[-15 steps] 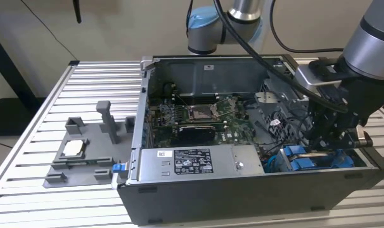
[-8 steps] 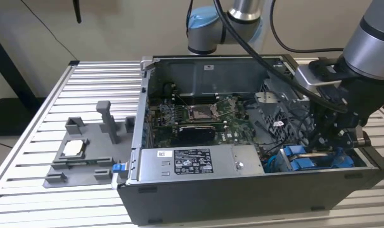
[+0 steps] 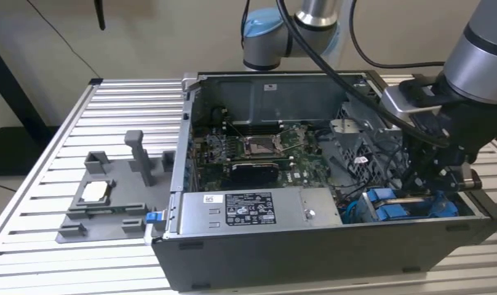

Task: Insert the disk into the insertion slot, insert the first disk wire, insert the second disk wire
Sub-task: 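Insert the second disk wire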

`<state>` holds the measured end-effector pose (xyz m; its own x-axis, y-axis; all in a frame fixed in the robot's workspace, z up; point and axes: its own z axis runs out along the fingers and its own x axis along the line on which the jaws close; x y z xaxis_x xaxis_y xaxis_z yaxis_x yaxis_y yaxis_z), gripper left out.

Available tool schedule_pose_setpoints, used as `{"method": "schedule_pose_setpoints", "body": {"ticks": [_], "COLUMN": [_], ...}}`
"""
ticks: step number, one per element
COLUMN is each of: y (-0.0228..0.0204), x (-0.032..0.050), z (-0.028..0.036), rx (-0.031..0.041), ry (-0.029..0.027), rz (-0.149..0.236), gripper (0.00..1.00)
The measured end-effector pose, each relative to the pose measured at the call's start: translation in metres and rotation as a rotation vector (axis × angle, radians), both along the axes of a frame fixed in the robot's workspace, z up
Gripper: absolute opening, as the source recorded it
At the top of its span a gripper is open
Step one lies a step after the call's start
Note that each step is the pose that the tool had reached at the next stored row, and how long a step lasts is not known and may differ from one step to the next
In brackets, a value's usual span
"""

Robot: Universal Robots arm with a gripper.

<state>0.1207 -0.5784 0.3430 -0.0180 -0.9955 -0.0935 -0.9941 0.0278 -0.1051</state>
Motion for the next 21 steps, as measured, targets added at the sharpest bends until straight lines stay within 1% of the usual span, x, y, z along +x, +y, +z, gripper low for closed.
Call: {"method": "schedule_pose_setpoints", "body": {"ticks": [2,5,7,10,11,14,16,18,19,21], "y": [0.0,0.0,0.0,-0.0003,-0.0006,-0.0019,-0.002,-0.0021,-0.0021,-0.0021], "x": [0.0,0.0,-0.0001,0.0,0.0,0.0,-0.0001,-0.0001,-0.0001,0.0], "z": [-0.0001,-0.0005,-0.0009,-0.0011,-0.0013,-0.0012,-0.0015,-0.0025,-0.0033,-0.0045], "rx": [-0.0001,0.0,0.0001,-0.0001,0.0002,-0.0001,-0.0001,0.0,0.0001,0.0], "ry": [-0.0025,-0.0035,-0.0065,-0.013,-0.0143,-0.0147,-0.0192,-0.025,-0.0263,-0.0266], "rz": [0.002,0.003,0.004,0.006,0.007,0.007,0.008,0.009,0.009,0.009], "gripper": [0.16,0.16,0.16,0.16,0.16,0.16,0.16,0.16,0.16,0.16]}}
